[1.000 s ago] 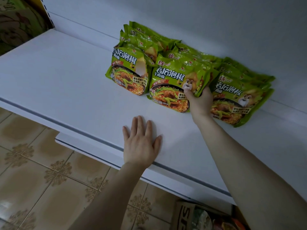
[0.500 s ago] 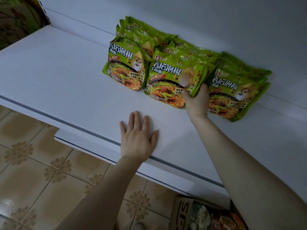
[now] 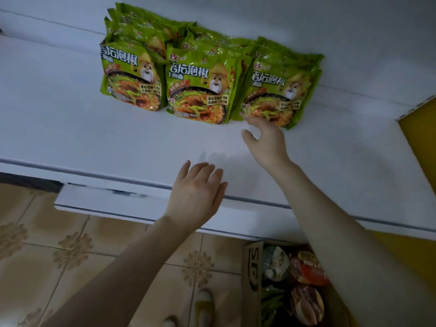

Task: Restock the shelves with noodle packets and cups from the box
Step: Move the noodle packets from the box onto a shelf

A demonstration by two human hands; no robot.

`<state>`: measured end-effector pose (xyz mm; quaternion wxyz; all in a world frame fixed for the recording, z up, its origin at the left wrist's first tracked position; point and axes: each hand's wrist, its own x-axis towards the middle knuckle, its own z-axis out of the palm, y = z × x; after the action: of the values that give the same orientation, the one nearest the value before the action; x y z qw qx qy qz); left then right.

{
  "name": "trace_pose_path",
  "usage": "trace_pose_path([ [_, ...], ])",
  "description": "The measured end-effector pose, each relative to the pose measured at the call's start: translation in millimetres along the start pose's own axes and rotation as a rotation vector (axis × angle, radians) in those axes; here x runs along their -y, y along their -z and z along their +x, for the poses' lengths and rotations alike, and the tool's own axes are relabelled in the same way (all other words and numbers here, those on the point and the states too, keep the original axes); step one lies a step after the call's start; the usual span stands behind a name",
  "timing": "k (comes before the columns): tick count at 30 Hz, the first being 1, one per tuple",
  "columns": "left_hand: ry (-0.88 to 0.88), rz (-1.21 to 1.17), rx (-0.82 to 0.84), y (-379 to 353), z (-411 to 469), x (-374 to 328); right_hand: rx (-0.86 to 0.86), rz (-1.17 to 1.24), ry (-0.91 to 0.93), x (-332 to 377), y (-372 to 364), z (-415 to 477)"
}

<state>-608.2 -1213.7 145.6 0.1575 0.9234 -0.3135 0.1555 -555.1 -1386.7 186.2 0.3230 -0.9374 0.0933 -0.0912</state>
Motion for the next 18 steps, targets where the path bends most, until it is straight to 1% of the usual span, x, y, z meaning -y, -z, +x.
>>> trace_pose_path([
  [2,-0.089,-0.042,-0.032,2,-9,-13,-0.044,0.026,-0.077,-5,8,-21],
  [6,-0.220,-0.104,-0.011,6,-30,-40,-0.059,-0.005,-0.209,-21,26,-70],
  [10,-0.332,-0.180,0.005,-1,-46,-75,-0.137,-0.024,-0.334,-47,55,-124],
  [14,-0.448,-0.252,0.065,-14,-63,-122,-0.216,-0.058,-0.461,-81,86,-182],
  [18,-0.583,-0.307,0.159,-34,-83,-170,-0.189,-0.095,-0.634,-124,109,-241],
])
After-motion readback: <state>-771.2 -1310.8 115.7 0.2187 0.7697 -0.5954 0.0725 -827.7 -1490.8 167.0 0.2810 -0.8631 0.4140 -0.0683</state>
